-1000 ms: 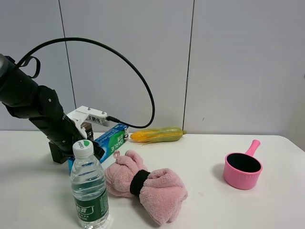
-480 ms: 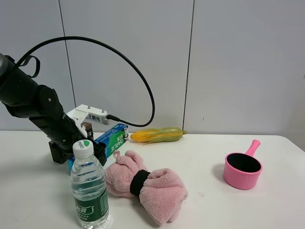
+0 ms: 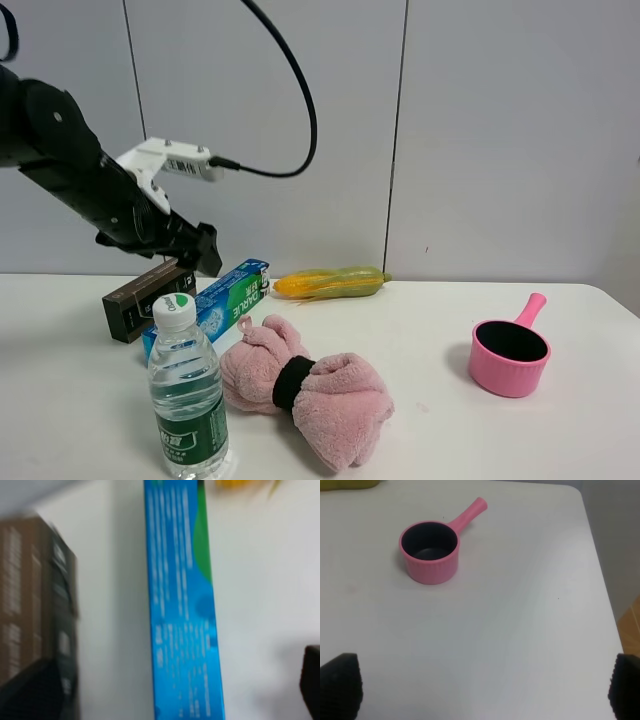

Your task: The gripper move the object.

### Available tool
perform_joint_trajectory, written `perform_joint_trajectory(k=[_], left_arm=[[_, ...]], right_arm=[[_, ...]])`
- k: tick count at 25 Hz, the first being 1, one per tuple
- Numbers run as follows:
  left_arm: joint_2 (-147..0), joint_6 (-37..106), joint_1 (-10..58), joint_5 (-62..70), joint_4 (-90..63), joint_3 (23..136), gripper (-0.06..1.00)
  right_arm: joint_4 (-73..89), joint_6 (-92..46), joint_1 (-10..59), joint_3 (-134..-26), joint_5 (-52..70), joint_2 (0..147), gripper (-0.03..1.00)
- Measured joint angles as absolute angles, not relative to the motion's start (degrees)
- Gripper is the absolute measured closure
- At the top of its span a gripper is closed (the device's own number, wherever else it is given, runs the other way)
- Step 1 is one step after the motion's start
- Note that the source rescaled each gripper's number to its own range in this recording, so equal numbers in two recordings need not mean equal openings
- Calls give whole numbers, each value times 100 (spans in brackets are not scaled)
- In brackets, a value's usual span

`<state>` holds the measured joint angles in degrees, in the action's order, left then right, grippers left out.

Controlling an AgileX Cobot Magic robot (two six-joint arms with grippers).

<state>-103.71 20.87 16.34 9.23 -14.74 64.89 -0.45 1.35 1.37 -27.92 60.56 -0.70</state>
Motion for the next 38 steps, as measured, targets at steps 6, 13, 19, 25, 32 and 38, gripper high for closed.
perform_joint_trajectory(k=[6, 13, 19, 25, 32, 38], left_arm=[[-9655, 1963, 1535, 932, -1465, 6489, 1], [-8944, 1665, 391, 1469, -804, 6489, 1], [-8304, 1577, -664, 2122, -677, 6489, 1], [-7431, 1565, -1072, 3028, -670, 6489, 1], [-5941, 1488, -1105, 4774, -613, 6489, 1], [-4673, 1482, -1105, 5901, -444, 6489, 1]], right_arm=[[-45, 135, 137, -2792, 6056, -70, -3], [-45, 135, 137, -2792, 6056, -70, -3], [-45, 135, 137, -2792, 6056, -70, -3], [-45, 135, 137, -2792, 6056, -70, -3], [-45, 135, 137, -2792, 6056, -70, -3], [-45, 135, 137, -2792, 6056, -70, -3]])
